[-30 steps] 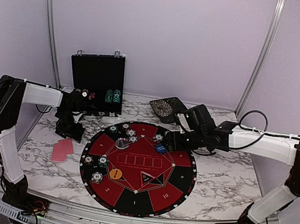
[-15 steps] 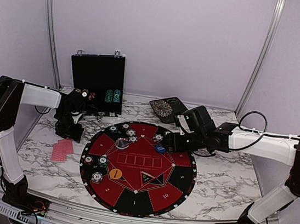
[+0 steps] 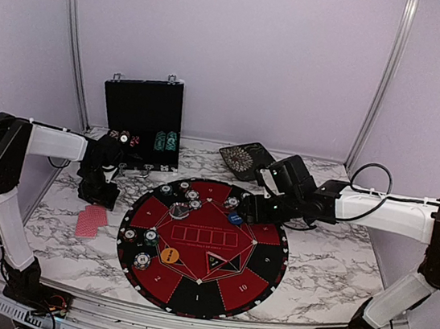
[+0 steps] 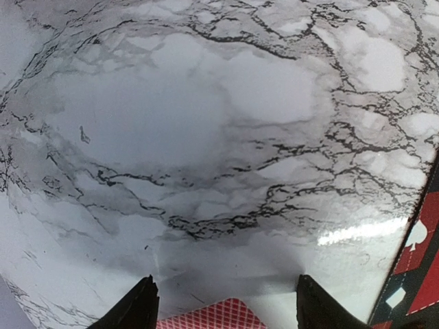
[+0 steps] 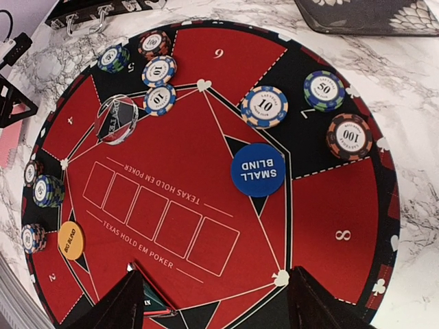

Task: Distribute texas hold em gaming equipment
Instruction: Adjust the poker card at the center of the board.

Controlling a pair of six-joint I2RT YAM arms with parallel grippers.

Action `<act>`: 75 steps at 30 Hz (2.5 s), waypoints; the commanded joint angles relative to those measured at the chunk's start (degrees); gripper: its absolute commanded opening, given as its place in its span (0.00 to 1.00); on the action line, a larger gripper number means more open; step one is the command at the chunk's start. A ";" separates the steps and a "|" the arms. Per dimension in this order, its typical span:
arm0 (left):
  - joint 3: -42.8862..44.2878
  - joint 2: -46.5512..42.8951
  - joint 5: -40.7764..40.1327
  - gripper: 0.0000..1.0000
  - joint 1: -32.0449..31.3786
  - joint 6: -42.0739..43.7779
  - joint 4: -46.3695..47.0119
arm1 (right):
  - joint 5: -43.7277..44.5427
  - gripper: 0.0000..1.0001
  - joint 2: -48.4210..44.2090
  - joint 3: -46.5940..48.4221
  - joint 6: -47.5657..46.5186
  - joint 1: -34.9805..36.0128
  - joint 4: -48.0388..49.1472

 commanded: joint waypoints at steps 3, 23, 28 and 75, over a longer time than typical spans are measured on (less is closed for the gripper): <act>-2.60 -1.49 -2.46 0.69 0.39 0.17 -2.83 | -0.68 0.69 -1.65 -0.20 0.75 -0.35 -0.04; -4.41 -4.89 -4.22 0.68 0.39 0.14 -3.01 | -4.00 0.68 -1.86 -0.26 1.06 -0.32 -1.17; -4.68 -5.62 -3.85 0.68 0.39 0.05 -3.05 | -4.26 0.68 -2.18 -0.53 1.51 -0.31 -1.15; -7.99 -10.16 -4.88 0.90 -0.58 -3.71 -3.98 | -4.01 0.68 -1.84 -1.56 3.60 2.81 -1.03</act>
